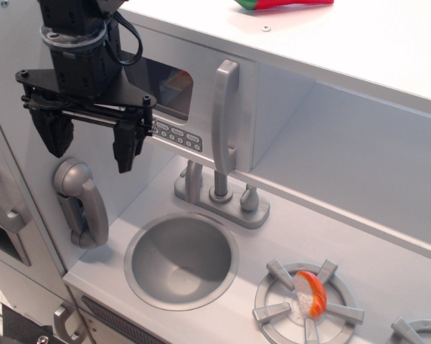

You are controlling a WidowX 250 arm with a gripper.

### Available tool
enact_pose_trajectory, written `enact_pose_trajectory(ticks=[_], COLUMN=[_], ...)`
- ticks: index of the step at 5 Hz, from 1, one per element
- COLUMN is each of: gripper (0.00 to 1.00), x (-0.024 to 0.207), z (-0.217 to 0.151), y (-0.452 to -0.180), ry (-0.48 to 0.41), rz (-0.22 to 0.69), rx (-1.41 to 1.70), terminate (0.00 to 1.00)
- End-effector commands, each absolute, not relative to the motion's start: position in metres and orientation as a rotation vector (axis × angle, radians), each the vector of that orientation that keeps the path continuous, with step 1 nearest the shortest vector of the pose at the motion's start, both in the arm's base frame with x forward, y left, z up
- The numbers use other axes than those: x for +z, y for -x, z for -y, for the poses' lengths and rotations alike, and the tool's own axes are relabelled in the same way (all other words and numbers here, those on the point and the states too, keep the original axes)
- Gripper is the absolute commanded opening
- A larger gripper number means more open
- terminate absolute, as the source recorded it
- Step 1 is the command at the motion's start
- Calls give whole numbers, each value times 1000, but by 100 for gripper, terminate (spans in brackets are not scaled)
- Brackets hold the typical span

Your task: Open microwave

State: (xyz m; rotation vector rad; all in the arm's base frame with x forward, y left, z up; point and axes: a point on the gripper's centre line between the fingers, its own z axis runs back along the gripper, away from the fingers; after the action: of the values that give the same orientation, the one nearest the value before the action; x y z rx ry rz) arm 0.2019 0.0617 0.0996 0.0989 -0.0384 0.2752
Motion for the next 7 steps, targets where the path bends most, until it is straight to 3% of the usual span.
enact_pose_trajectory(ticks=[1, 2, 4, 7], gripper=[100, 100, 100, 100], x=[100, 105, 114, 110], z=[-62, -41, 3, 7], y=[-202, -231, -256, -291], ry=[-99, -64, -22, -87], rz=[38, 86, 151, 297], rx=[275, 251, 223, 197], terminate=[0, 0, 0, 0])
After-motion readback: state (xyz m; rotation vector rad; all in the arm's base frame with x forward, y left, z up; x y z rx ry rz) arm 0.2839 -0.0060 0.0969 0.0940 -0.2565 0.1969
